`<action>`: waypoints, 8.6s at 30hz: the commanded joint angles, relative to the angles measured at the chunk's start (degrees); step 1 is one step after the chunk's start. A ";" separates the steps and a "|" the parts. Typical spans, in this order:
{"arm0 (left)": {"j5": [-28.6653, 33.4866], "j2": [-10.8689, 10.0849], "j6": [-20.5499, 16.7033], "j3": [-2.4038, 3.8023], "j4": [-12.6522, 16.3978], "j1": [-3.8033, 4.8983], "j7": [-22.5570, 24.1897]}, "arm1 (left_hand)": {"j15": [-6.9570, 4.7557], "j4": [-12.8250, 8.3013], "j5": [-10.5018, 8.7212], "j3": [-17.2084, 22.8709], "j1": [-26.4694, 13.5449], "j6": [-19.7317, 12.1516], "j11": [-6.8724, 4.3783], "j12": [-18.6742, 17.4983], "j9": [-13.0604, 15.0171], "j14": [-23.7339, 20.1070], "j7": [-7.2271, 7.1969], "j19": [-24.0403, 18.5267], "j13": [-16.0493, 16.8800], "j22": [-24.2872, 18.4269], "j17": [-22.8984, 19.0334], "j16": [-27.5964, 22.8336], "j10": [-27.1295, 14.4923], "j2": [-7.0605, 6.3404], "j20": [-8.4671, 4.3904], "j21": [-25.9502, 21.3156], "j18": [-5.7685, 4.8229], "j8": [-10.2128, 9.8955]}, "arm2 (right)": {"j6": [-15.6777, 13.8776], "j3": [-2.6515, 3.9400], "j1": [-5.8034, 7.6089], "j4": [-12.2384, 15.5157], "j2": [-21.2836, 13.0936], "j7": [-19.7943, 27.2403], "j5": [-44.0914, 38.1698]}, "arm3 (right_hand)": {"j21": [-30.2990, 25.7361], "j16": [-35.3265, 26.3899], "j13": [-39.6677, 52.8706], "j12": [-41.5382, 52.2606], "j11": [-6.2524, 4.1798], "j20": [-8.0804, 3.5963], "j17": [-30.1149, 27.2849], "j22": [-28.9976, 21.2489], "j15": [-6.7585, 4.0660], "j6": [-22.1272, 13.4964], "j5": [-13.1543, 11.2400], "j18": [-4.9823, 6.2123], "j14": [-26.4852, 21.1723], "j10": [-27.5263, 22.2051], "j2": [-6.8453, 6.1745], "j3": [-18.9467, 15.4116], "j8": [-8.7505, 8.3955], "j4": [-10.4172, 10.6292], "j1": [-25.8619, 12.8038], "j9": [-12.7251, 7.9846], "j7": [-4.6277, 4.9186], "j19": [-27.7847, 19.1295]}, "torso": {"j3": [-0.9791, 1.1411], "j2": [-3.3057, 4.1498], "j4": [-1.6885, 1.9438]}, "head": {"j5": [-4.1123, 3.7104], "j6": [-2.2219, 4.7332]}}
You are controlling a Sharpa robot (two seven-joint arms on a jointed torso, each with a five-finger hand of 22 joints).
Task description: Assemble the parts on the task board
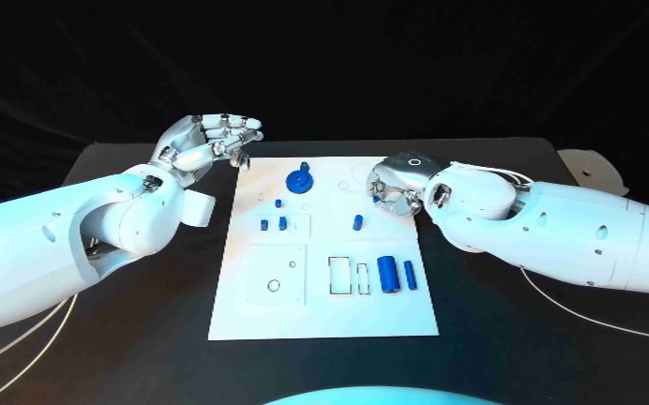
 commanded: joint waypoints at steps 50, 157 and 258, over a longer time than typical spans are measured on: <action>0.97 -0.23 1.68 0.03 -0.39 0.02 -1.53 | 0.22 -0.57 0.10 -0.62 0.22 -0.79 0.29 1.20 -0.48 -1.16 0.34 -0.46 0.46 -0.53 -0.68 -0.85 -1.48 0.87 -0.09 -0.90 0.35 -0.21 | -7.86 0.33 0.01 5.70 -2.76 -3.43 -5.56 | 3.62 0.48 -0.41 -1.47 -0.88 -0.79 1.82 8.91 -1.28 3.54 -1.54 -1.28 3.38 3.71 2.68 5.56 2.18 -6.34 -2.52 2.09 -1.01 1.58 | 0.01 -0.07 -0.11 | 0.22 -0.46; 1.19 4.13 2.52 -0.01 -3.09 0.01 -2.04 | 0.33 -0.59 0.10 -0.81 0.01 -0.85 0.36 1.86 -0.62 -1.68 0.40 -0.71 0.73 -0.86 -1.13 -1.36 -1.89 1.07 0.03 -1.43 0.36 -0.19 | -5.43 -0.64 -9.31 7.57 11.07 0.45 -2.66 | 3.59 0.38 -0.54 -2.54 -0.66 -0.69 1.48 9.06 -1.13 2.66 -2.04 -1.27 3.36 3.51 2.76 6.06 1.98 -7.03 -5.26 2.56 -0.90 1.59 | -0.11 -0.03 -0.02 | 10.31 -3.80; 1.19 3.46 3.31 -0.20 -3.53 -0.03 -2.45 | 0.31 -0.71 0.10 -0.83 0.10 -0.82 0.33 2.29 -0.68 -1.77 0.36 -0.73 0.89 -1.02 -1.35 -1.51 -2.10 1.29 0.04 -1.65 0.38 -0.12 | 1.97 0.22 -2.21 7.60 -0.70 0.58 3.12 | 1.37 0.28 -3.18 -2.33 -0.31 -0.31 0.46 8.70 -0.79 1.24 -2.91 -0.94 3.18 2.28 2.71 4.65 -1.59 -7.45 -7.20 1.52 -0.66 1.37 | -0.29 -0.47 -0.69 | 7.61 -2.48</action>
